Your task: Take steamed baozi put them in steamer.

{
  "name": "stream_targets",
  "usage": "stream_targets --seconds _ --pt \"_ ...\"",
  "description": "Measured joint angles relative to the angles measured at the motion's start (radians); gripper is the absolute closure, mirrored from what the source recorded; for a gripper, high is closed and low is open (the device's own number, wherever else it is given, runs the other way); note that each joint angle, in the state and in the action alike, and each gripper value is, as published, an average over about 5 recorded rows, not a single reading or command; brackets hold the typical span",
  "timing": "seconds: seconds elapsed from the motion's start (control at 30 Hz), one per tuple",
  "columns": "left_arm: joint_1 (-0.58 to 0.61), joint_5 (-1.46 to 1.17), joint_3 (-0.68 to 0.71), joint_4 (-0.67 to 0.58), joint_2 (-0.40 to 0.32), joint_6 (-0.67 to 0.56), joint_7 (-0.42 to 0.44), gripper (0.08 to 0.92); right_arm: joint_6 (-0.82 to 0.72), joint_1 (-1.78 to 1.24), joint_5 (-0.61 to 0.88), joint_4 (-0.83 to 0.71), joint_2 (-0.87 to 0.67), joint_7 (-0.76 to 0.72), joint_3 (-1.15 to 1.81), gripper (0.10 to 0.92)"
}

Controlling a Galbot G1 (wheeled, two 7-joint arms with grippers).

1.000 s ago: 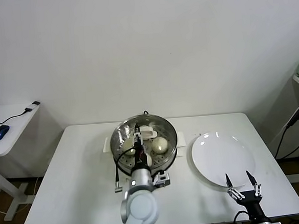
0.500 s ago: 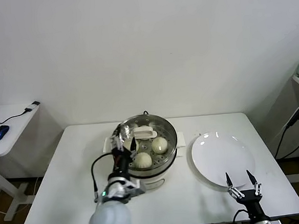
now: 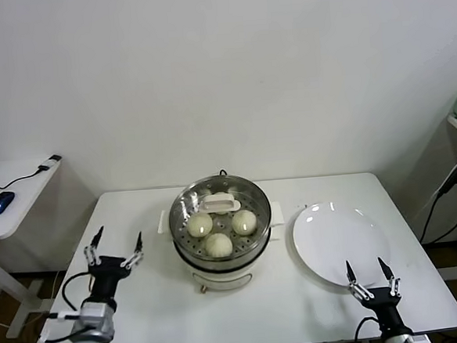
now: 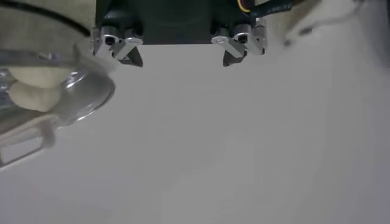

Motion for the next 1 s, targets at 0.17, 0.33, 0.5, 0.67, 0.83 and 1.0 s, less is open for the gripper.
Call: stream_targets --seconds 0.17,0.33,0.5,0.67,0.83,1.0 --pt "0.029 -0.135 -0.024 0.079 0.008 -0.092 0.012 0.177 0.003 0.01 0.005 -0.012 0.003 0.004 -0.005 0.203" --pt "0.041 -0.2 -0.008 0.157 0.01 -0.171 0.019 0.177 0.002 0.014 0.015 -0.018 -0.001 0.002 -0.011 0.203" --pt "0.048 -0.23 0.019 0.212 0.009 -0.223 0.024 0.177 0.001 0.017 0.019 -0.025 -0.002 -0.001 -0.012 0.203" --pt "0.054 -0.246 0.037 0.245 0.008 -0.256 0.026 0.177 0.004 0.014 0.02 -0.026 -0.003 -0.004 -0.015 0.203" --pt "0.058 -0.258 0.046 0.265 0.008 -0.275 0.027 0.177 0.005 0.015 0.02 -0.029 0.001 -0.004 -0.018 0.203" --pt "0.061 -0.265 0.051 0.276 0.009 -0.286 0.028 0.177 0.005 0.017 0.02 -0.031 0.006 -0.004 -0.02 0.203"
